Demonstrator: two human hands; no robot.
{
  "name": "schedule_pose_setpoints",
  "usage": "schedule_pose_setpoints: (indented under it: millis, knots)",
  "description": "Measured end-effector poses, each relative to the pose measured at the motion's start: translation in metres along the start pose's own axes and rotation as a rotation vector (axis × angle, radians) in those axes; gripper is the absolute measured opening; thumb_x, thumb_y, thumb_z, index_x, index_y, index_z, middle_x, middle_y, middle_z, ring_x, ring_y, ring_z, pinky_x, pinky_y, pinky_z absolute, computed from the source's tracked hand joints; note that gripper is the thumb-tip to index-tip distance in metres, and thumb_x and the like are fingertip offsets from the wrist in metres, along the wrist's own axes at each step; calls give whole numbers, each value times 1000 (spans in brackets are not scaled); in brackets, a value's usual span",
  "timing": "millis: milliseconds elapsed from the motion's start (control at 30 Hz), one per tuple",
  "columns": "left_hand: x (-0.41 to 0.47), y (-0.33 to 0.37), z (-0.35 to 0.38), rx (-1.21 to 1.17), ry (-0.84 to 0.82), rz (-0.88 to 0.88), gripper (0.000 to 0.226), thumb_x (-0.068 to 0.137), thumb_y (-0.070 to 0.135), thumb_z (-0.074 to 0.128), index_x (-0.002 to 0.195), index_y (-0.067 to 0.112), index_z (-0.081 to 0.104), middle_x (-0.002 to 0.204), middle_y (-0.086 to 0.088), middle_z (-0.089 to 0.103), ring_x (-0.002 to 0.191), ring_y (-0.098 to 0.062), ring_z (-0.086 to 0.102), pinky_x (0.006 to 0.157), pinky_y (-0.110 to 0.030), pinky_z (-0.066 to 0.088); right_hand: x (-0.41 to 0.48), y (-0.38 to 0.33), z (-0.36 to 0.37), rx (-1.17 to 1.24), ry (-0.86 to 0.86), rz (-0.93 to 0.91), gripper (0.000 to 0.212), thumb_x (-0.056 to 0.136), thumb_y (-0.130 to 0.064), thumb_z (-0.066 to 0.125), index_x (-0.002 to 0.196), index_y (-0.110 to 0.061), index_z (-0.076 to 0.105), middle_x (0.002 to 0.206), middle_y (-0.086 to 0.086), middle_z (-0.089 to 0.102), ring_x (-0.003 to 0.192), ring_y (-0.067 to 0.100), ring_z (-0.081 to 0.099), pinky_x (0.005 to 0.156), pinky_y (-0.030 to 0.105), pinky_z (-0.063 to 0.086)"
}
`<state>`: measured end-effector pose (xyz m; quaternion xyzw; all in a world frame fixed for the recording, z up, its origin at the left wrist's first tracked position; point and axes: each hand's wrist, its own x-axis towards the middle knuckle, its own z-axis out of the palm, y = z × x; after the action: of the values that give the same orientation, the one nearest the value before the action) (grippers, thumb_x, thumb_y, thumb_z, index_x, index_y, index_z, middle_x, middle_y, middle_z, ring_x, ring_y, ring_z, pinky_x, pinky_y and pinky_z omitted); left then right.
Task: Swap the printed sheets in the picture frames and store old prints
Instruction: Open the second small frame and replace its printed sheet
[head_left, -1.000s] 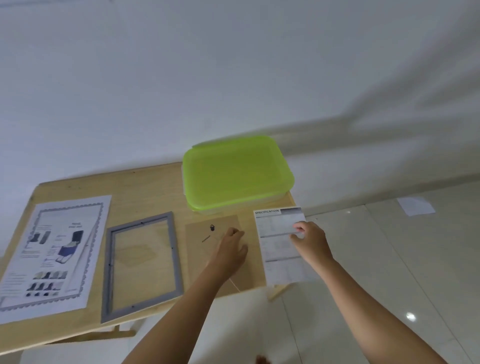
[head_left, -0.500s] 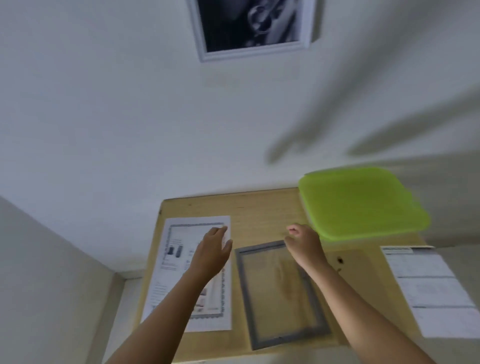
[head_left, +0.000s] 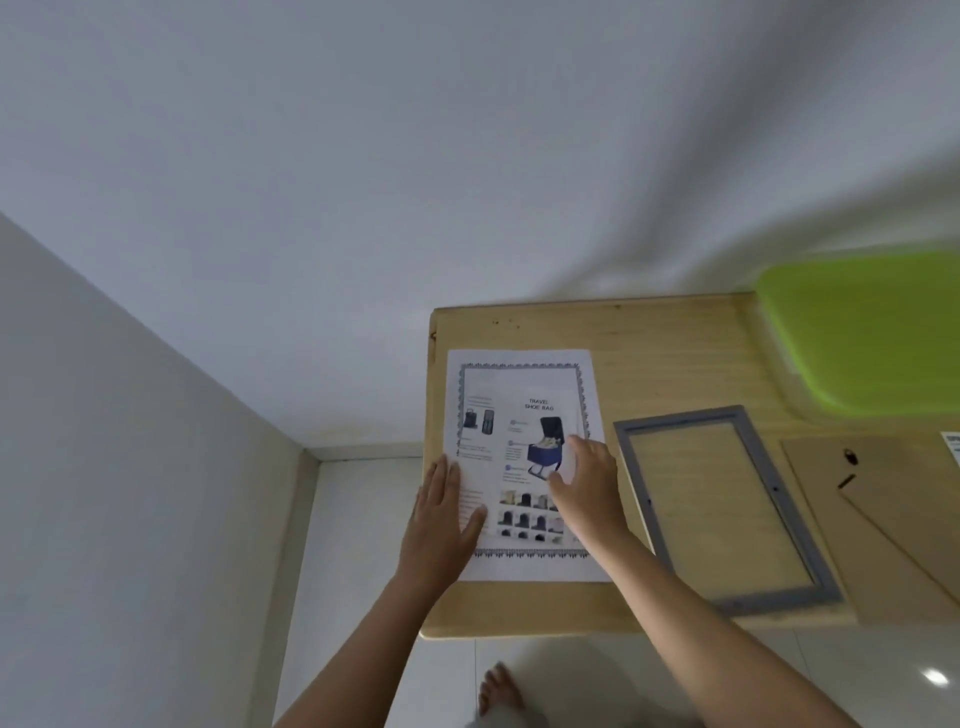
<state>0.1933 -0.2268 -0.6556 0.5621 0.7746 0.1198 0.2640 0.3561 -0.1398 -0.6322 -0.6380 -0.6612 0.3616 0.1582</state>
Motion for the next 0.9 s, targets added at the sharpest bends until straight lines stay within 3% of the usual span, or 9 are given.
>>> schedule_pose_setpoints:
  millis: [133,233,367,467,600,733,800,900]
  knots:
    - [1,-6,5,4,14,25,75,96,44,36,146,16,-11,156,0,-16,143,-11,-13,112,-24,-8,-1,-7,3,202,90,141,43,84,-5,60,124,-1,46,122,13,48,116,27,47,93,32,41]
    - [0,-8,7,18,7,35,74,96,45,35,146,16,-12,155,1,-17,143,-11,-13,112,-24,-8,2,-2,0,377,130,218,47,81,-3,63,126,-6,49,116,10,59,107,22,56,84,26,45]
    - [1,-8,6,22,-13,29,74,97,45,34,147,15,-11,156,0,-16,143,-12,-13,111,-24,-7,-6,-4,2,467,98,187,55,86,-3,60,136,-14,40,116,1,55,95,10,50,68,15,41]
    - [1,-1,0,8,-23,-4,73,96,43,37,148,13,-4,157,-3,-11,144,-15,-10,114,-28,-1,-12,-7,1,481,103,120,58,87,-1,57,139,-16,37,117,-3,55,98,9,49,68,7,42]
    - [11,23,-22,-129,79,32,63,96,40,39,148,16,13,158,-2,2,145,-18,1,115,-38,18,-10,-14,-12,435,134,-36,56,89,-6,56,140,-20,36,141,-4,43,110,3,46,91,20,40]
    - [35,76,-57,-432,118,151,57,97,41,36,148,23,16,152,-3,26,139,-20,26,111,-46,30,-7,-32,-35,432,186,-232,47,91,-11,55,136,-22,44,133,1,55,113,12,56,92,19,48]
    - [45,105,-74,-554,119,186,57,98,42,35,148,26,14,151,-2,32,138,-20,30,110,-47,31,-8,-41,-49,406,241,-365,44,91,-9,56,133,-16,48,132,-1,55,115,5,55,94,17,47]
    - [52,138,-92,-694,131,219,57,97,41,37,148,29,12,151,-2,30,137,-20,33,110,-43,32,-6,-48,-68,311,318,-546,41,90,-6,57,130,-12,51,122,-9,56,103,-1,59,86,27,54]
